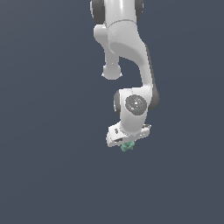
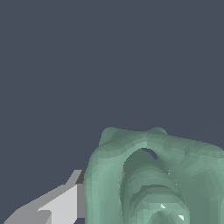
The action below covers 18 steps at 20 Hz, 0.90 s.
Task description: Pick up the object and move it to a goal position.
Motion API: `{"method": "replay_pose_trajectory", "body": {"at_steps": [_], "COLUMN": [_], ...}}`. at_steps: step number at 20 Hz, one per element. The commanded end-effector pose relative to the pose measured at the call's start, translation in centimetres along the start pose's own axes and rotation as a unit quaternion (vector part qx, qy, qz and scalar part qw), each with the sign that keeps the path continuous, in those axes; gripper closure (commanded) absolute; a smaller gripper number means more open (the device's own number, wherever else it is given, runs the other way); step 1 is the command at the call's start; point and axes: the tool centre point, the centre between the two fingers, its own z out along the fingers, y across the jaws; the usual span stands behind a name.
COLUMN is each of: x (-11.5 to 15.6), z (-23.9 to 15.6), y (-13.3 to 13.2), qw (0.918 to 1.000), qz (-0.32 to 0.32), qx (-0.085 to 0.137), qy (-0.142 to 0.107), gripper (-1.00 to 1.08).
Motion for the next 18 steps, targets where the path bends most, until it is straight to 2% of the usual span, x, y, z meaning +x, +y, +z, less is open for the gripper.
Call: {"method": "replay_pose_trajectory", "body": {"at_steps": [1,10,18], "x": [-1.1,-4.3,-5.3], "z": [-0.7,-2.7,-3.4], "y": [-0.2,-0.6,-0.8], "qw": [1.0,1.0,1.0], "qz": [0.0,0.0,0.0], "qx": [0.0,0.0,0.0], "qy": [0.0,0.0,0.0], "gripper": [1.08,1.08,1.08]}}
